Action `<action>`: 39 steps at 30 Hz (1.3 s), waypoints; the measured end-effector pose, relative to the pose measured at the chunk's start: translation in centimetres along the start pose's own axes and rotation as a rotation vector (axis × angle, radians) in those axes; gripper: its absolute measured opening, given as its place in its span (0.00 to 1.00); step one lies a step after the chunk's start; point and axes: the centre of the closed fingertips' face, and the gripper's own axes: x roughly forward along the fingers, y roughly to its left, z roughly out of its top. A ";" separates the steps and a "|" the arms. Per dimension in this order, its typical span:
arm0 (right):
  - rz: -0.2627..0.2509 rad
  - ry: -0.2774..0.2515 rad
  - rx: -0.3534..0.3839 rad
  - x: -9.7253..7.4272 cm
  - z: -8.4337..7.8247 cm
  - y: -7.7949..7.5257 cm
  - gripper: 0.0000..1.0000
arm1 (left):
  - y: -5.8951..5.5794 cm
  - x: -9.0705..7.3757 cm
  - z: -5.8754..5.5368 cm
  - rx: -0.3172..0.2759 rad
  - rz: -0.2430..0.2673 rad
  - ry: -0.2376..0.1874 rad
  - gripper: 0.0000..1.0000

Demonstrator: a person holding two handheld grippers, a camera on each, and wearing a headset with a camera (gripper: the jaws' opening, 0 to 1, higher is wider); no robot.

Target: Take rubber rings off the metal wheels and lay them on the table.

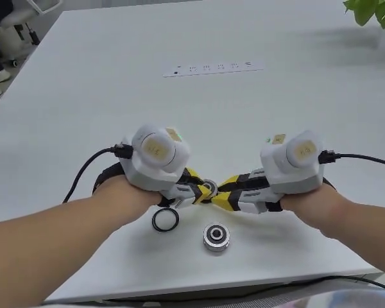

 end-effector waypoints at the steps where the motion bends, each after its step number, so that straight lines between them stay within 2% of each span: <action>1: 0.000 0.002 0.000 0.0 -0.1 0.0 0.13 | 0.0 0.0 0.0 -0.001 0.001 0.000 0.14; 3: -0.005 0.006 -0.014 -0.1 -0.1 -0.1 0.09 | 0.0 0.0 0.0 -0.002 0.002 0.000 0.14; 11: -0.005 0.006 0.010 -0.2 -0.2 -0.1 0.04 | 0.0 -0.1 0.0 -0.005 0.009 0.003 0.14; 15: -0.011 0.001 0.046 -0.4 -0.2 -0.3 0.00 | 0.0 -0.1 0.0 -0.002 0.013 0.005 0.13; 25: -0.015 -0.008 0.147 -0.6 -0.3 -0.6 0.00 | -0.1 0.0 0.0 0.005 0.025 0.010 0.13; 39: -0.014 -0.035 0.245 -1.3 0.0 -0.4 0.00 | -0.2 0.0 0.0 0.008 0.036 0.015 0.13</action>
